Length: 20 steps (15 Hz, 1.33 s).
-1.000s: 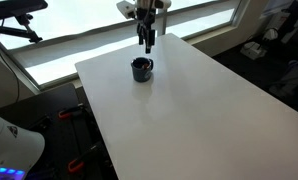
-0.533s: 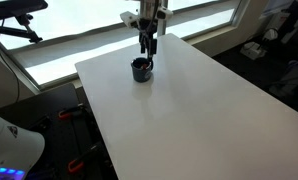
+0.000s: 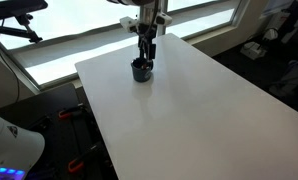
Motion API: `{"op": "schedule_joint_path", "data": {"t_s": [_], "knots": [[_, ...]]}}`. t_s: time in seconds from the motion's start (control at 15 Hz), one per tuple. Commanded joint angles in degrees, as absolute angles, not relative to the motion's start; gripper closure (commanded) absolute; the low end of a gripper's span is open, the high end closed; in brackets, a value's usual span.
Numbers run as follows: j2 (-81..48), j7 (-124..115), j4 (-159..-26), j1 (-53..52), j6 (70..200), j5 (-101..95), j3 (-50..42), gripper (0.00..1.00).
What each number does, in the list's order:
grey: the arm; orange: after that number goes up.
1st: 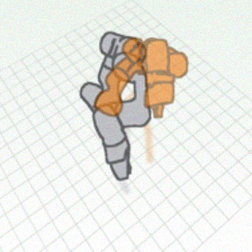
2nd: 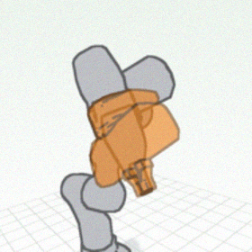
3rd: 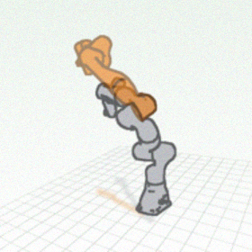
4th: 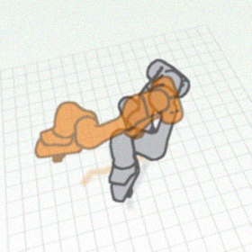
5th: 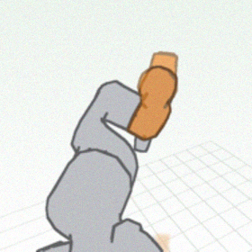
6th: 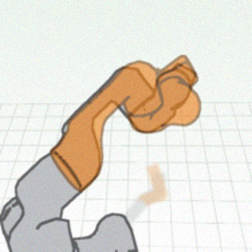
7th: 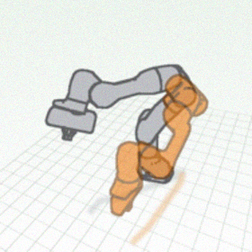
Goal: Remove the marker from the cup and put it on the table
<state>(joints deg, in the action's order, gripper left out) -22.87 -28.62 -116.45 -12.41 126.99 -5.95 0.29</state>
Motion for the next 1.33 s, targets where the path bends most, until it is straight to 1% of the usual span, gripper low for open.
{"op": "schedule_joint_path", "data": {"t_s": [0.0,0.47,0.53,0.6,0.67,0.73,0.8,0.93,1.27], "knots": [[-21.16,-30.3,-118.38,-12.99,125.68,-7.13,-0.11,0.0],[-21.65,-30.84,-119.42,-13.03,125.59,-7.64,-0.54,0.0],[-21.73,-30.69,-119.47,-12.93,125.68,-7.51,-0.53,0.03],[-21.79,-30.72,-119.47,-12.9,125.76,-7.51,-0.58,0.26],[-21.84,-30.36,-119.45,-12.76,125.9,-7.36,-0.54,0.28],[-21.9,-30.03,-119.4,-12.61,125.98,-7.19,-0.49,0.33],[-21.93,-29.92,-119.36,-12.56,125.92,-7.19,-0.5,0.43],[-21.99,-29.74,-119.27,-12.42,125.95,-7.07,-0.51,0.57],[-22.25,-29.56,-119.02,-12.28,125.91,-7.1,-0.72,0.96]]}}
